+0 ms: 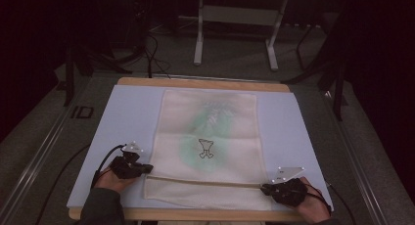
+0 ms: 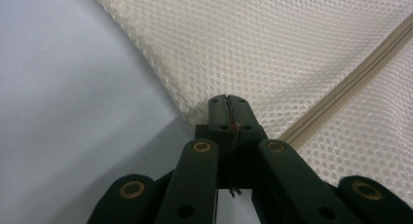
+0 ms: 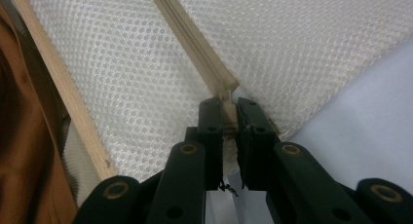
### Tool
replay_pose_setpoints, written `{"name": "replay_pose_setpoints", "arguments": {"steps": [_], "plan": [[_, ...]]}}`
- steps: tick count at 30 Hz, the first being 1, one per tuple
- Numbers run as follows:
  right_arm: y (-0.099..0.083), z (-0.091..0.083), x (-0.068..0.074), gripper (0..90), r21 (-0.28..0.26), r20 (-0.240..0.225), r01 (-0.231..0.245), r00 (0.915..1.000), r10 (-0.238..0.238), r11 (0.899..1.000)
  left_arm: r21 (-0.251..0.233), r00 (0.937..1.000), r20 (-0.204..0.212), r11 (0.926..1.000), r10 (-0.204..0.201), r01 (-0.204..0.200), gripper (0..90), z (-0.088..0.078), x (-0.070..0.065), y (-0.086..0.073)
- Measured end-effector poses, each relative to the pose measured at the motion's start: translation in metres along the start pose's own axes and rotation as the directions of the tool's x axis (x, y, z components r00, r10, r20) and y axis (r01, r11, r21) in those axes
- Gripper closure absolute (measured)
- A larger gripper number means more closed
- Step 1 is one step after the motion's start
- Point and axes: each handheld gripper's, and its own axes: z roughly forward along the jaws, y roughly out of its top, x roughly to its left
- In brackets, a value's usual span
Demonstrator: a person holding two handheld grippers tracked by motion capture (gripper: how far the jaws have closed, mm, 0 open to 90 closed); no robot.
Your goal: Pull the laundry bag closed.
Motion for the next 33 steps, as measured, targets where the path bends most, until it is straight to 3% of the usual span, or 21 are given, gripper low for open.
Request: {"name": "replay_pose_setpoints", "arguments": {"steps": [6, 16, 23, 28, 33], "plan": [[-0.001, 0.001, 0.0, 77.8, -0.016, 0.005, -0.01, 0.9999, 0.01, 1.0, 0.002, 0.9993, -0.003, 0.9993, 0.038, -0.038, 85.8, 0.0, -0.002, 0.0], [-0.003, -0.006, -0.008, 67.1, -0.109, 0.056, -0.062, 0.9961, 0.068, 0.992, -0.018, 0.9972, -0.013, 0.9971, 0.074, -0.074, 82.9, -0.001, -0.004, 0.002], [-0.009, -0.006, -0.017, 58.7, -0.165, 0.12, -0.127, 0.9818, 0.148, 0.978, -0.054, 0.9924, -0.051, 0.9919, 0.112, -0.115, 79.5, -0.002, -0.007, 0.005], [-0.015, -0.002, -0.025, 55.9, -0.196, 0.152, -0.173, 0.9671, 0.204, 0.965, -0.09, 0.9934, -0.06, 0.9906, 0.097, -0.103, 77.1, -0.002, -0.008, 0.007], [-0.016, 0.006, -0.027, 57.5, -0.184, 0.149, -0.19, 0.9643, 0.219, 0.964, -0.115, 0.9939, -0.076, 0.9894, 0.08, -0.089, 69.5, 0.003, -0.012, 0.012]]}}
